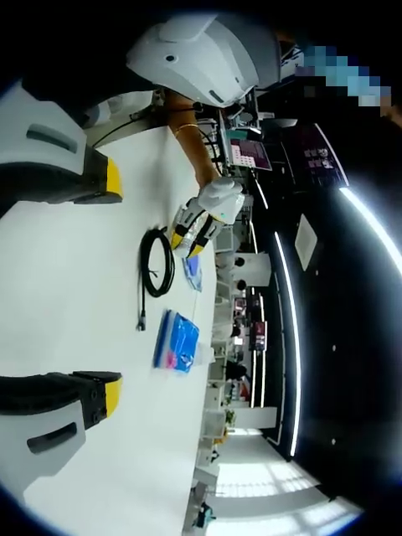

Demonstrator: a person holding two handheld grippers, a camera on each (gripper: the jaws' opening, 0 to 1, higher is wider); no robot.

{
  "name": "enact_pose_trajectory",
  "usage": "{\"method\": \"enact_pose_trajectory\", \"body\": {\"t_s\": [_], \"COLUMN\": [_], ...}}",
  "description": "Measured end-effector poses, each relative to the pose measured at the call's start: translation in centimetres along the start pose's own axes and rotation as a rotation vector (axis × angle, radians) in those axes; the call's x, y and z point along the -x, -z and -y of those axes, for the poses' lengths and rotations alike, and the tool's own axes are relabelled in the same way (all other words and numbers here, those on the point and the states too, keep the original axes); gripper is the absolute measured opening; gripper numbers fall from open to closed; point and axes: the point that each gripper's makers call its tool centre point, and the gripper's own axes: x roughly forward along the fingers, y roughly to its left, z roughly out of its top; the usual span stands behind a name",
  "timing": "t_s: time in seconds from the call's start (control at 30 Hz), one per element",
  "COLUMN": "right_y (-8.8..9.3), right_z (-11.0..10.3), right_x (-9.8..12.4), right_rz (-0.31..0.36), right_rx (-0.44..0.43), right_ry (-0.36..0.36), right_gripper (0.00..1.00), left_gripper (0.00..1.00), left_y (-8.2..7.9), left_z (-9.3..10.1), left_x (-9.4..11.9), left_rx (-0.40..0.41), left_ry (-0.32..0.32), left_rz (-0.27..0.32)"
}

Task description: Arrange the tabletop items into an orderly group along one side of the table until the central work area is clear of visible clutter.

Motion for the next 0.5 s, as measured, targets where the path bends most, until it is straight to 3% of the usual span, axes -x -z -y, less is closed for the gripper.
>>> {"method": "enact_pose_trajectory", "body": {"t_s": [0.5], "right_y": [-0.15], "right_z": [0.3], "right_x": [-0.03], "right_rz": [0.01], "right_rx": [0.0], "right_ry": [0.007], "right_gripper": [0.76], "left_gripper": [0.21], "left_y": [-0.2], "left_z": [-0.02], "left_x": [0.53], "left_rx": [-0.073], "left_ry": [-0.074], "left_rz": [0.035]}}
